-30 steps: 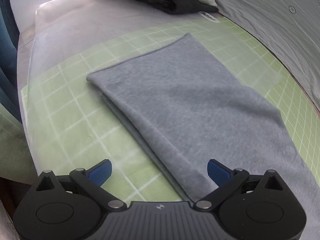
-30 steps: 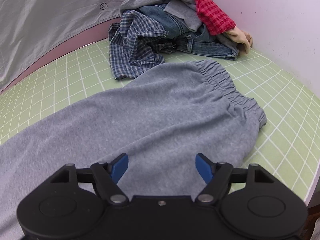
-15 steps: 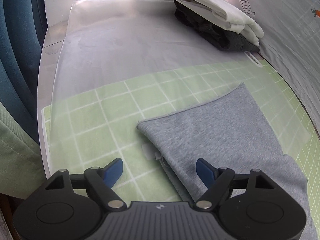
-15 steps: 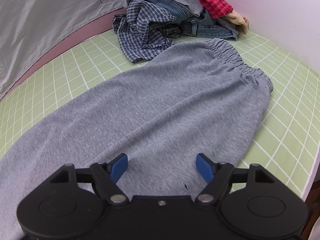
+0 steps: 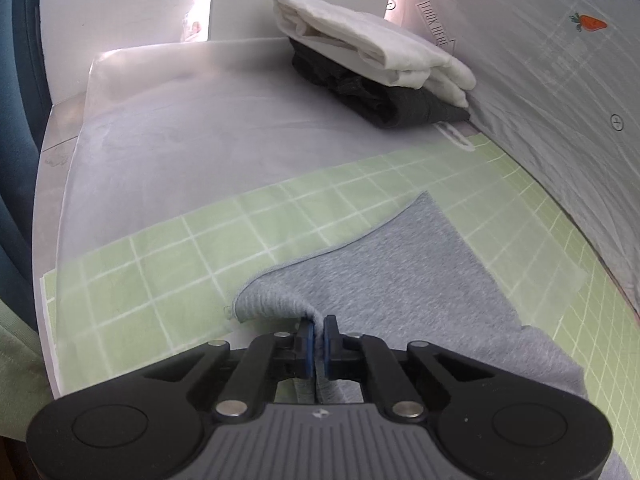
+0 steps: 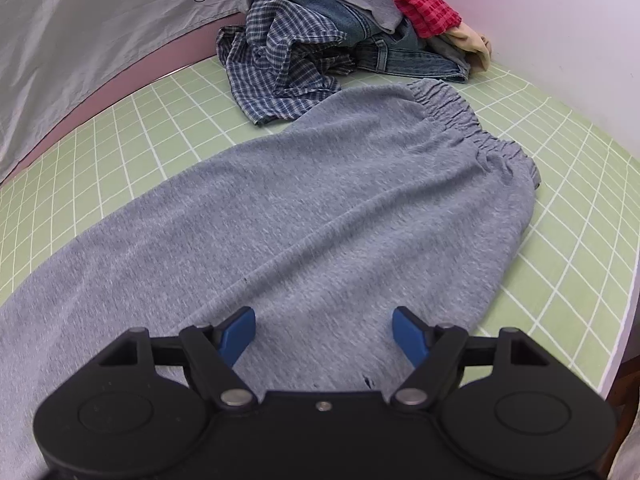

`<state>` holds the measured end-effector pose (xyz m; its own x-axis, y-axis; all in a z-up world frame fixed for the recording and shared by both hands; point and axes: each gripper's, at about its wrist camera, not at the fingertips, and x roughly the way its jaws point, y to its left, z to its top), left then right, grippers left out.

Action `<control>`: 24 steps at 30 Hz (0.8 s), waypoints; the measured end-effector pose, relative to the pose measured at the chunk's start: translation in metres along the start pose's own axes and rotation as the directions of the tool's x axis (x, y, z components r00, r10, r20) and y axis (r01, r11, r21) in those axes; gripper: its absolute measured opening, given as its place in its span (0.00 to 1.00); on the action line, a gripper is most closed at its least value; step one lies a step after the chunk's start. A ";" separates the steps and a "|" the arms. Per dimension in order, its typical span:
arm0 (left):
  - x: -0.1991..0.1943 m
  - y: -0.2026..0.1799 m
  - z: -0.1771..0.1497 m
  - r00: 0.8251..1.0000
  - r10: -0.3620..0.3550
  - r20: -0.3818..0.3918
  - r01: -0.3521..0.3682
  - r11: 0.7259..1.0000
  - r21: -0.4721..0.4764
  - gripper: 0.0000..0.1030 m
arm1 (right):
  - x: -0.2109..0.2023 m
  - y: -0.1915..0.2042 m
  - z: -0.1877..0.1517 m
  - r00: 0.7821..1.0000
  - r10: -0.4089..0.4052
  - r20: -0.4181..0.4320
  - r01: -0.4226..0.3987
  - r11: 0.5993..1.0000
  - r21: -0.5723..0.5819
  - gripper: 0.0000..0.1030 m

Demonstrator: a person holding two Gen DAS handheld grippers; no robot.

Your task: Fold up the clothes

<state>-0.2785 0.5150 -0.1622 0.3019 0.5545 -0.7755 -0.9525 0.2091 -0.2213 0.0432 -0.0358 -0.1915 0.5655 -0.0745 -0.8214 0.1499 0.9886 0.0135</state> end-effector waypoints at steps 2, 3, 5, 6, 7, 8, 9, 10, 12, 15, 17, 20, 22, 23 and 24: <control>-0.009 -0.018 0.000 0.998 -0.056 0.022 0.055 0.998 0.042 0.04 | 0.001 -0.002 0.002 1.000 0.004 0.002 -0.004 1.000 0.003 0.74; -0.015 -0.032 -0.003 0.995 -0.095 0.026 0.093 0.993 0.078 0.04 | 0.002 -0.004 0.003 1.000 0.007 0.003 -0.007 1.000 0.005 0.74; -0.028 -0.059 -0.011 0.984 -0.174 0.030 0.168 0.974 0.150 0.04 | 0.003 -0.007 0.003 1.000 0.011 0.002 -0.011 1.000 0.011 0.74; -0.036 -0.075 -0.019 0.975 -0.223 0.023 0.214 0.957 0.196 0.04 | 0.004 -0.009 0.004 1.000 0.013 0.002 -0.013 1.000 0.013 0.74; -0.045 -0.091 -0.029 0.962 -0.272 0.010 0.261 0.933 0.249 0.04 | 0.004 -0.010 0.004 1.000 0.015 0.002 -0.015 1.000 0.017 0.74; -0.052 -0.106 -0.040 0.950 -0.313 -0.005 0.300 0.904 0.303 0.04 | 0.005 -0.012 0.004 1.000 0.018 0.002 -0.018 1.000 0.020 0.74; -0.059 -0.119 -0.052 0.937 -0.348 -0.028 0.334 0.872 0.356 0.04 | 0.005 -0.014 0.004 1.000 0.021 0.003 -0.021 1.000 0.023 0.74; -0.063 -0.130 -0.067 0.926 -0.371 -0.069 0.366 0.837 0.407 0.04 | 0.006 -0.016 0.004 1.000 0.023 0.003 -0.023 0.999 0.025 0.74; -0.072 -0.153 -0.097 0.900 -0.408 -0.156 0.428 0.755 0.497 0.04 | 0.006 -0.020 0.005 1.000 0.027 0.003 -0.027 0.999 0.029 0.74; -0.073 -0.172 -0.140 0.871 -0.387 -0.303 0.491 0.654 0.575 0.04 | 0.007 -0.026 0.005 0.999 0.032 0.002 -0.032 0.999 0.034 0.74; -0.066 -0.175 -0.162 0.879 -0.320 -0.354 0.476 0.634 0.610 0.05 | 0.008 -0.031 0.005 0.999 0.035 -0.001 -0.035 0.999 0.036 0.74; -0.059 -0.168 -0.170 0.878 -0.279 -0.388 0.470 0.654 0.593 0.09 | 0.011 -0.036 0.003 0.999 0.036 -0.008 -0.035 0.999 0.035 0.74; -0.059 -0.164 -0.164 0.872 -0.290 -0.395 0.479 0.672 0.565 0.19 | 0.012 -0.040 0.003 0.999 0.037 -0.013 -0.036 0.999 0.036 0.74; -0.060 -0.162 -0.160 0.867 -0.301 -0.397 0.486 0.680 0.548 0.21 | 0.013 -0.041 0.003 0.999 0.037 -0.014 -0.036 0.999 0.035 0.74; -0.061 -0.161 -0.155 0.863 -0.312 -0.398 0.494 0.688 0.531 0.23 | 0.014 -0.042 0.003 0.999 0.036 -0.015 -0.036 0.999 0.034 0.74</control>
<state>-0.1503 0.3227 -0.1705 0.5420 0.0930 -0.8352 -0.4856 0.8458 -0.2209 0.0475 -0.0783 -0.2014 0.5584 -0.0367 -0.8287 0.1571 0.9856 0.0623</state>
